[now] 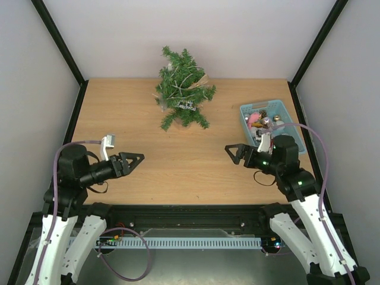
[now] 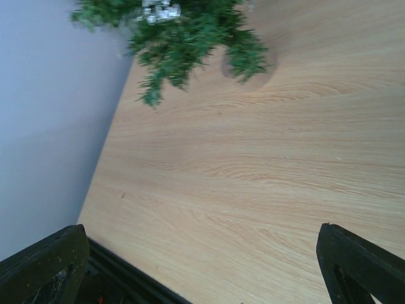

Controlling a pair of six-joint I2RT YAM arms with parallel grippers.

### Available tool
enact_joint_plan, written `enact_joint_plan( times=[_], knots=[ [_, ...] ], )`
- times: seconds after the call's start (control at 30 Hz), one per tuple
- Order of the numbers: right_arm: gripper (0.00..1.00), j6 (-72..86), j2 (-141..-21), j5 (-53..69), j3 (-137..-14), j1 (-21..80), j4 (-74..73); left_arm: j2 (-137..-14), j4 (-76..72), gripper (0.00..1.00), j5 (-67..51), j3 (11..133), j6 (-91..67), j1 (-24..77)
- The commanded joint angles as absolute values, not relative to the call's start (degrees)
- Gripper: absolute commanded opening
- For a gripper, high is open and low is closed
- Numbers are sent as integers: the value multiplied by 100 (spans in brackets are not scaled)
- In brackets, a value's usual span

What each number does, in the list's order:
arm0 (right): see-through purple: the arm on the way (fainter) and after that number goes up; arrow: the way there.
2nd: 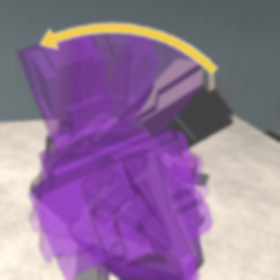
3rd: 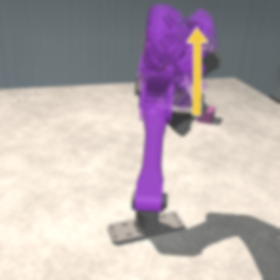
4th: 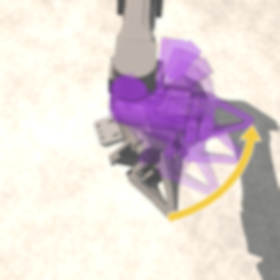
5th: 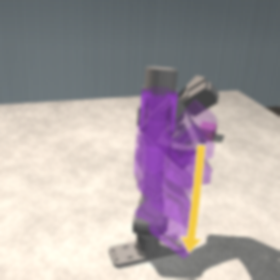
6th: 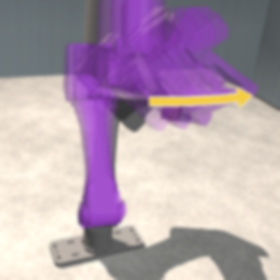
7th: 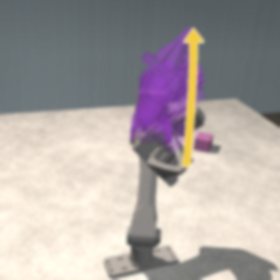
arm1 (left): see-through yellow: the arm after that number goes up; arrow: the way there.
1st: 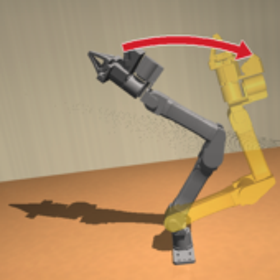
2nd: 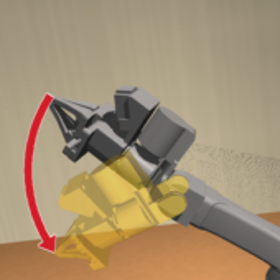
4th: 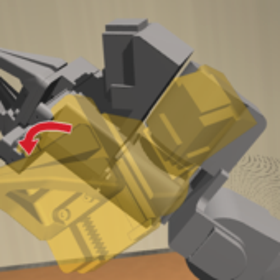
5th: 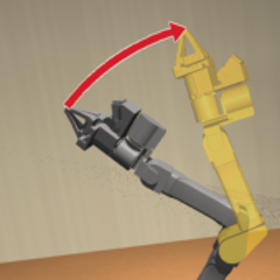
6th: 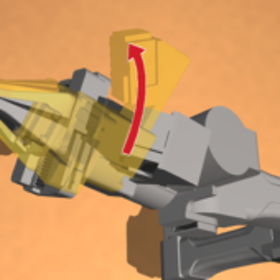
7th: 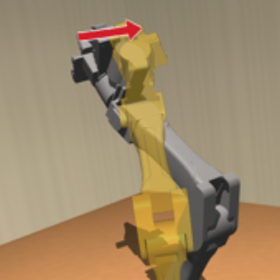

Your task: Decorate the small christmas tree

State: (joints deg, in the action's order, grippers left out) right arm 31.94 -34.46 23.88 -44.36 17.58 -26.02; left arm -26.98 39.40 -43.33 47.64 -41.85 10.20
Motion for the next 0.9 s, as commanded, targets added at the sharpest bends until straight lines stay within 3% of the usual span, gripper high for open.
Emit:
enact_joint_plan(
  times=[0.0,0.2,0.23,0.3,0.33,0.5,0.77,0.87],
  knots=[
    [100,3354,-3852,1757,-4613,1745,-2893,-2815,3881,69,-4262,4532,-4178,999],
    [99,3271,-4599,908,-4697,1741,-2539,-3206,3490,71,-4069,4245,-4008,999],
    [100,3245,-4695,711,-4717,1740,-2475,-3313,3411,74,-4019,4200,-3965,1001],
    [99,3248,-4846,298,-4693,1742,-2278,-3602,3327,98,-3798,4174,-3795,997],
    [99,3256,-4893,102,-4644,1745,-2125,-3755,3321,99,-3611,4203,-3676,995],
    [99,2999,-5024,-1166,-4144,1743,-962,-4315,3179,100,-2131,4398,-3211,994],
    [99,2144,-5003,-3307,-2916,1740,1515,-4815,1634,99,49,3902,-2578,986],
    [99,1993,-5018,-3859,-2316,1734,2359,-4794,760,99,94,3489,-2356,896]
  ],
)
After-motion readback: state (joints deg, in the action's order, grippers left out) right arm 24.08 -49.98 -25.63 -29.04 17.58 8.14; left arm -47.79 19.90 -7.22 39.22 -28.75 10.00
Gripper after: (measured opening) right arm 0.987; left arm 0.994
